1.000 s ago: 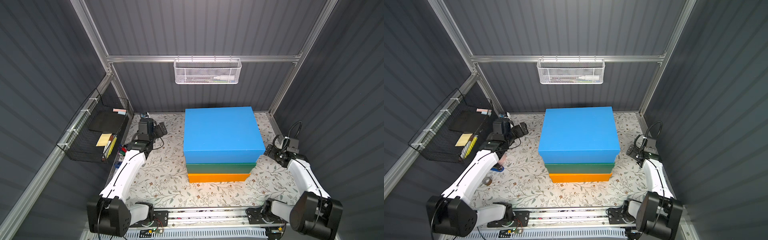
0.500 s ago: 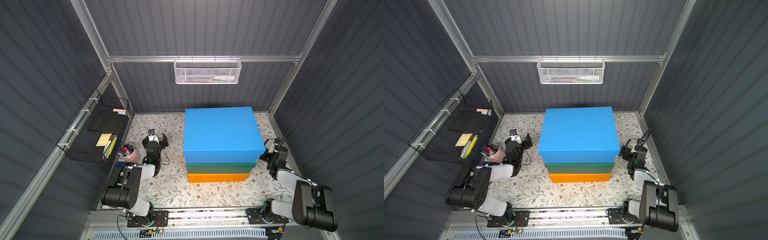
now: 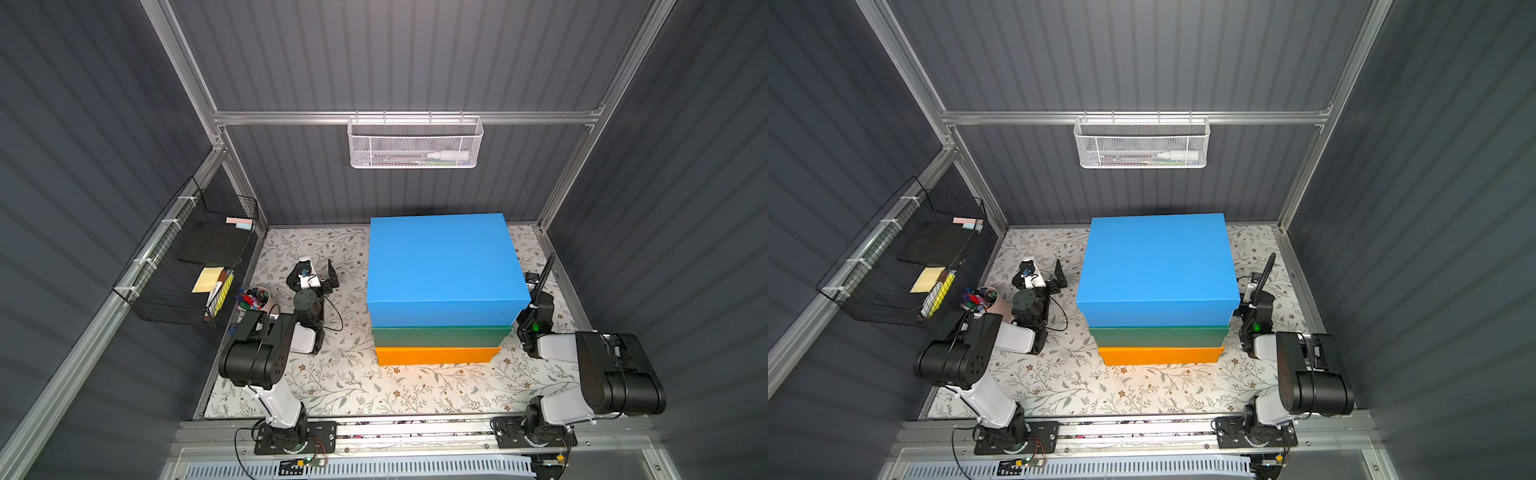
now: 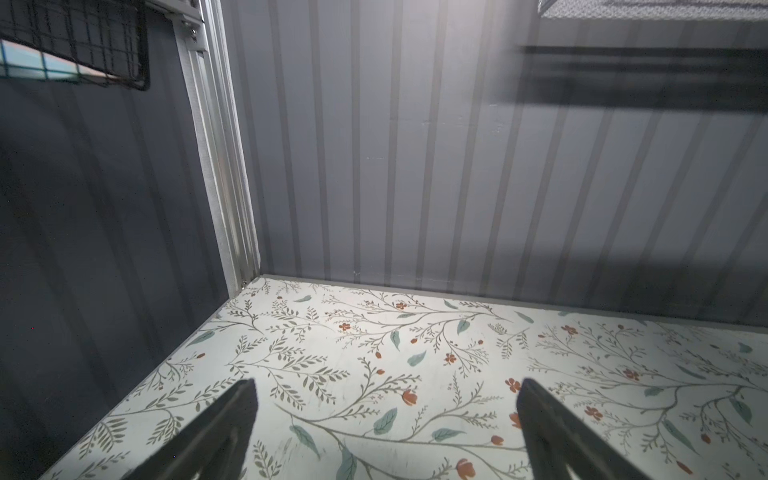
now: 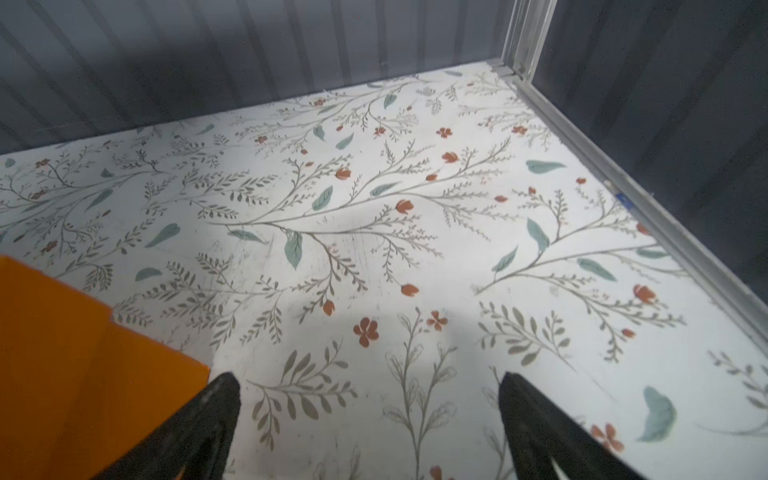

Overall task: Stack the shoeboxes
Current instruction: Reset both arms

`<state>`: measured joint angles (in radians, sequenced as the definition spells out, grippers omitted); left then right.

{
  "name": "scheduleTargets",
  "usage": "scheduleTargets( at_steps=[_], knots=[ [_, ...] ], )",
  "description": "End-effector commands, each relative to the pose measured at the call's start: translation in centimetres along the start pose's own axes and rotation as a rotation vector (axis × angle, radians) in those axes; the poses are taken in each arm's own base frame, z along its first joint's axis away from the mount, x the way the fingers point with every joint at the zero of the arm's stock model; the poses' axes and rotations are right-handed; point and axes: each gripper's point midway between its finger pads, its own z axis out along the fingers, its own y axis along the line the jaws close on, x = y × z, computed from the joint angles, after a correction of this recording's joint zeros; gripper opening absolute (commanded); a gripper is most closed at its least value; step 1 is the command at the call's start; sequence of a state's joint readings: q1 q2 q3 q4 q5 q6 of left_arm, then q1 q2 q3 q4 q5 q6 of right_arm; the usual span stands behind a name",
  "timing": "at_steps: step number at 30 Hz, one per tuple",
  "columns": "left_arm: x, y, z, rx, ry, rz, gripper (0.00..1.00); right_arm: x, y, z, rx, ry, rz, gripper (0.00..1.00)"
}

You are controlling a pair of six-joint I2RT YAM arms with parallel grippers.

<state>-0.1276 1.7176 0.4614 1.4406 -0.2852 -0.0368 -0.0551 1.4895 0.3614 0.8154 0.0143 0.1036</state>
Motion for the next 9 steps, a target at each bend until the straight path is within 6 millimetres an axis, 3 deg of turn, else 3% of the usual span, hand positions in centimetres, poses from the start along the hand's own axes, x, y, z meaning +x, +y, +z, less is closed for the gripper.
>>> scheduleTargets(
  at_steps=[1,9],
  knots=[
    [-1.15,0.16,-0.25,-0.018,-0.040,-0.007,1.00,-1.08,-0.19,0.18,0.030,-0.022,-0.018,0.99],
    [-1.05,0.05,0.12,0.017,-0.033,-0.004,1.00,-0.99,-0.30,0.25,0.043,-0.014,-0.016,0.99]
  ],
)
